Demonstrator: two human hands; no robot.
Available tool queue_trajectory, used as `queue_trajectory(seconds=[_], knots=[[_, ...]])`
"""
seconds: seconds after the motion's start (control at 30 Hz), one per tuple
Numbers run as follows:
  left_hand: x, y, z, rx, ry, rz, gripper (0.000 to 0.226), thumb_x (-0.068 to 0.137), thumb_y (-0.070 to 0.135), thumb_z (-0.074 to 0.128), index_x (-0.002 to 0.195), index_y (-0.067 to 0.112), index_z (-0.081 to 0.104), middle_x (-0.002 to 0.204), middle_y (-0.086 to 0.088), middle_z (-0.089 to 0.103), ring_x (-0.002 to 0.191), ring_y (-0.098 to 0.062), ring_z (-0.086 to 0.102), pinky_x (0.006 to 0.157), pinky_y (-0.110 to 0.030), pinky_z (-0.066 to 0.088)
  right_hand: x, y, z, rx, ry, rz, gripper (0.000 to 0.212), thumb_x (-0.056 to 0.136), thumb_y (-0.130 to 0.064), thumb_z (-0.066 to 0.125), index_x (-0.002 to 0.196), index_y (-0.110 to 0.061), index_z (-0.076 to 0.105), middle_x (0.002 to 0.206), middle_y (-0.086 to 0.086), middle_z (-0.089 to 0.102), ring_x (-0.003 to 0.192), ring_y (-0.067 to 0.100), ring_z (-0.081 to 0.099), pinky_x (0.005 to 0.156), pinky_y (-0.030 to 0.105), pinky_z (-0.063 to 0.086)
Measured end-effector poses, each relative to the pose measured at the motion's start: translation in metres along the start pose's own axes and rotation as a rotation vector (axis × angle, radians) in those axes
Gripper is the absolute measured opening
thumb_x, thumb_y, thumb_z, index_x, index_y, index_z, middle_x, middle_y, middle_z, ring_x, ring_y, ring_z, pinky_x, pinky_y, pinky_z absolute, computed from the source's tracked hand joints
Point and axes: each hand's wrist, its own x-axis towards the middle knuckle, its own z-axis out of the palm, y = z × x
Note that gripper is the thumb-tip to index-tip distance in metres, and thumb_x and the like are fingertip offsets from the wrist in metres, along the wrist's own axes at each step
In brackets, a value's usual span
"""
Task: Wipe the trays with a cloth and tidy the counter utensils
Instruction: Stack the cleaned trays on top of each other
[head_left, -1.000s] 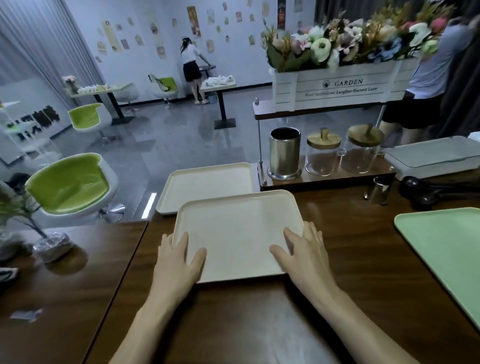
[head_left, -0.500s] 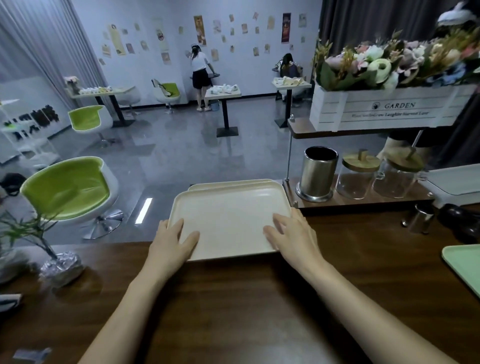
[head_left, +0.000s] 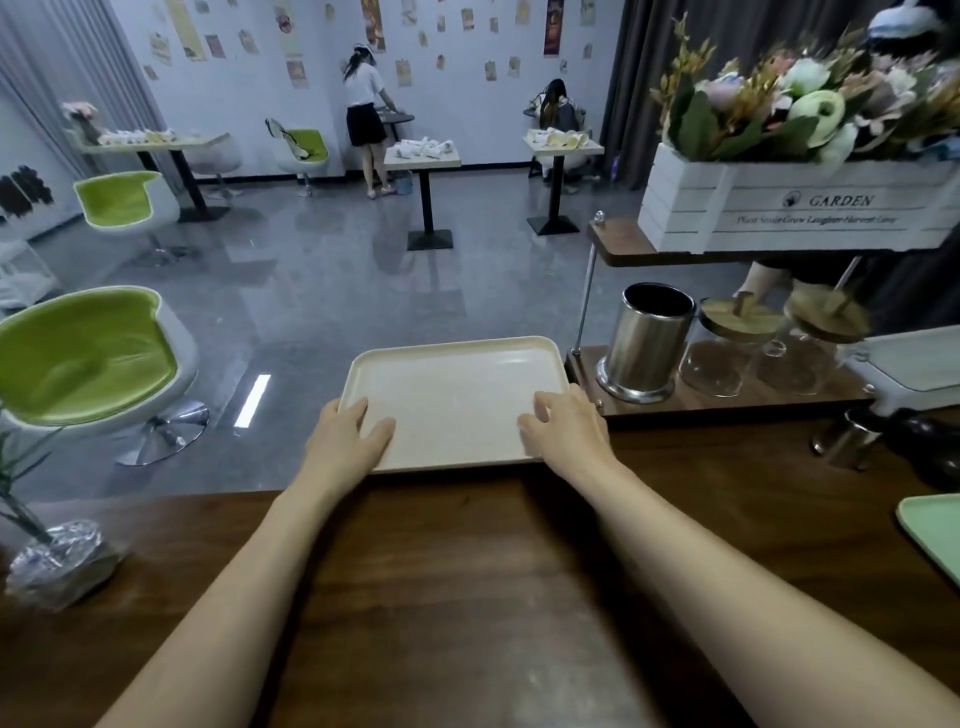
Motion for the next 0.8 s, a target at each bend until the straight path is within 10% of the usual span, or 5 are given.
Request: queue_trajectory(seconds=[0.8], knots=[[0.013, -0.002, 0.025, -0.001, 0.079, -0.038, 0.055, 0.104, 0.046, 0.046, 0.149, 0.014, 0.049, 0.155, -0.010, 0.038, 0.132, -0.037, 0.048, 0.110, -0.047, 0.036, 0.028, 0.015, 0.022, -0.098, -0.102, 0.079, 0.032, 0.092, -0.042, 0.046, 0.074, -0.015, 0.045, 0.107, 0.008, 0.047, 0.087, 0.034, 0.054, 0.070, 0.035, 0.039]])
